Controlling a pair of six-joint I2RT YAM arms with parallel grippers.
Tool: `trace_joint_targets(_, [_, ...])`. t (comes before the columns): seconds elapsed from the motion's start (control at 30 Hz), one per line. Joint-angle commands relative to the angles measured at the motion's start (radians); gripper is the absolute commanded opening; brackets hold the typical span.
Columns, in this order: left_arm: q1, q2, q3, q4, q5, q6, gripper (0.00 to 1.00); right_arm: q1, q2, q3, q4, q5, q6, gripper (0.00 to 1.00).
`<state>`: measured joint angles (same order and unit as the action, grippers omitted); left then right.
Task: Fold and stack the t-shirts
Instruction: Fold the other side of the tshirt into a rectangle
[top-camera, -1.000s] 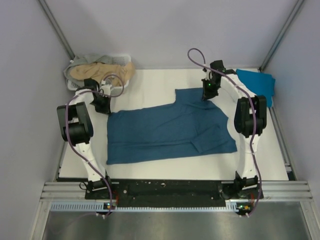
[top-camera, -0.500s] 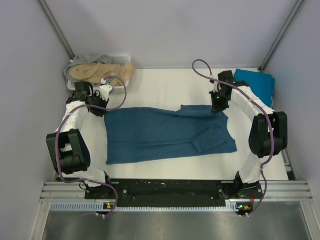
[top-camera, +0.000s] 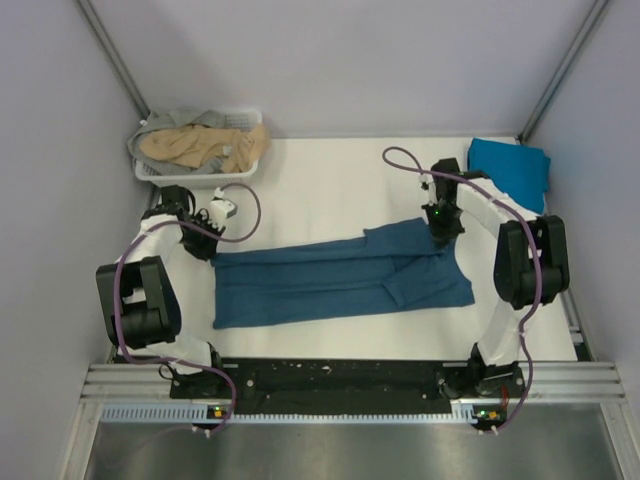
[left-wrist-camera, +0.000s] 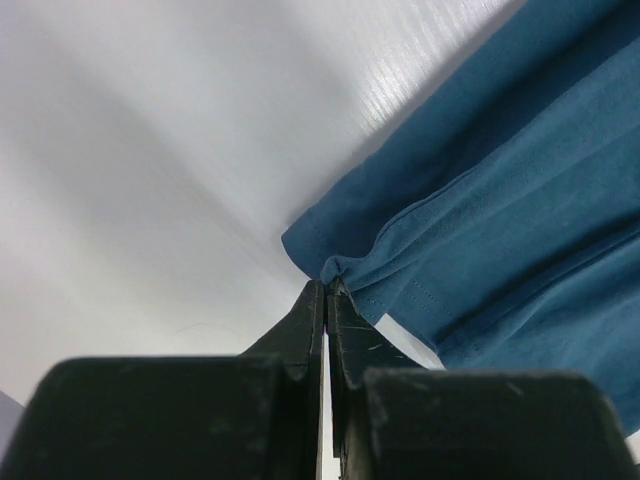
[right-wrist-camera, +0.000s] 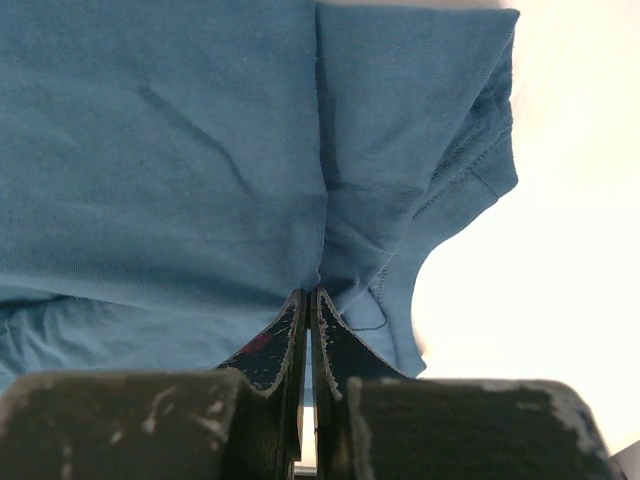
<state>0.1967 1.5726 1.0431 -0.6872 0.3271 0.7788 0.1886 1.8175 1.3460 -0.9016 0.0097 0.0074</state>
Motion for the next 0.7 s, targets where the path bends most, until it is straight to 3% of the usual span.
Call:
trace_joint_targets(0.0, [0.006,-0.037,0.001,-0.018,-0.004,0.033,0.0,0.003,-0.018,0.01,-0.016,0.076,-0.015,0.0])
trace_joint_targets(0.2, [0.006,-0.071,0.002,-0.101,0.038,0.088,0.0,0.005,-0.092,0.001,-0.014,0.009,-0.014,0.0])
trace_joint_targets(0.4, [0.006,-0.042,-0.051,-0.136,-0.006,0.145,0.02,0.002,-0.054,-0.056,-0.013,-0.005,-0.015,0.0])
trace_joint_targets(0.43, [0.006,-0.039,-0.043,-0.153,-0.013,0.151,0.06,0.002,-0.049,-0.064,-0.014,0.004,-0.015,0.0])
trace_joint_targets(0.5, [0.007,-0.033,-0.025,-0.198,-0.026,0.171,0.28,0.002,-0.05,-0.082,-0.014,0.054,0.025,0.01])
trace_joint_targets(0.57, [0.007,-0.049,-0.012,-0.239,-0.031,0.206,0.48,0.002,-0.063,-0.093,-0.017,0.102,0.031,0.11])
trace_joint_targets(0.67, [0.007,-0.094,0.008,-0.305,-0.011,0.269,0.58,0.003,-0.084,-0.096,-0.023,0.121,0.034,0.23])
